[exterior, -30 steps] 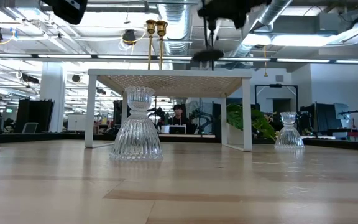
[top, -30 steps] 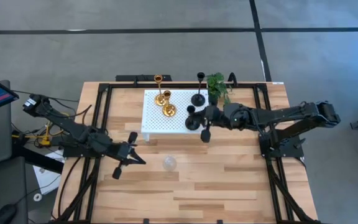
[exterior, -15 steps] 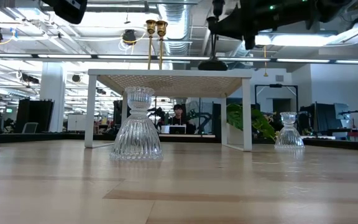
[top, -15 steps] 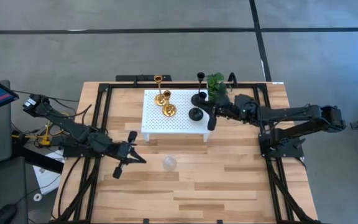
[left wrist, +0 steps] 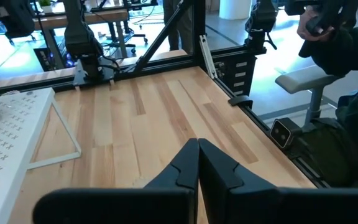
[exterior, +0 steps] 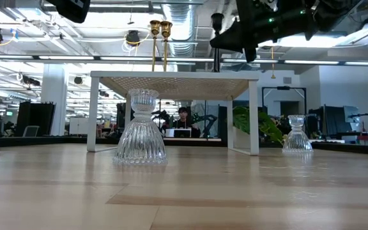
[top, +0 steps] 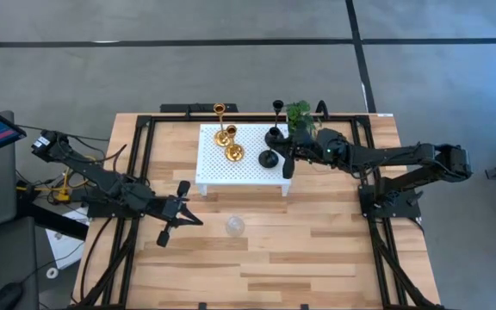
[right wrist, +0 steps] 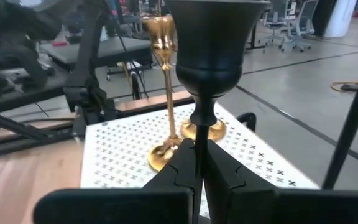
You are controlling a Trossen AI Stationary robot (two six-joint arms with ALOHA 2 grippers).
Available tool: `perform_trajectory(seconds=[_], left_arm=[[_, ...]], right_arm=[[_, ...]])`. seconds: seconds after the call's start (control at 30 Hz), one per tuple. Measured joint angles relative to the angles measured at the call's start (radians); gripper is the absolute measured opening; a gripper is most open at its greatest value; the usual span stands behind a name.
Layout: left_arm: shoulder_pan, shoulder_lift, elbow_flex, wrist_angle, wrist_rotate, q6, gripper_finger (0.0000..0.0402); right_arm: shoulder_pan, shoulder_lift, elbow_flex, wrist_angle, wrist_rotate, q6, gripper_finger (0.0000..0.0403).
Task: Pick & Place candle stick holders
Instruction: Put the black candle holder on the shelf
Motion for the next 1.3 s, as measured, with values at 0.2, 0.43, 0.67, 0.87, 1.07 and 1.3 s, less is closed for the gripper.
perform_trajectory(seconds=[0.2, 0.43, 0.67, 0.87, 1.07, 1.3], left_arm=[[0.000, 0.000, 0.000, 0.000, 0.000, 0.000, 0.0009], [0.000, 0.000, 0.000, 0.000, 0.000, 0.000, 0.0005], [0.000, 0.000, 0.000, 0.000, 0.001, 0.000, 0.0008], [0.000, 0.000, 0.001, 0.000, 0.001, 0.000, 0.0005], [0.000, 0.000, 0.001, 0.000, 0.001, -0.003, 0.0009], [0.000, 0.000, 0.001, 0.000, 0.001, -0.003, 0.0006]], right_arm=[[-0.003, 0.000, 0.000, -0.001, 0.001, -0.009, 0.0000], [-0.006, -0.003, 0.004, -0.036, -0.003, -0.012, 0.0006], [0.012, 0.002, -0.002, -0.051, -0.006, -0.009, 0.0068], [0.016, -0.002, -0.001, -0.019, -0.069, -0.008, 0.0115], [0.016, -0.074, 0.000, -0.095, -0.074, -0.014, 0.0162], [0.017, -0.246, 0.000, -0.314, -0.074, -0.003, 0.0189]])
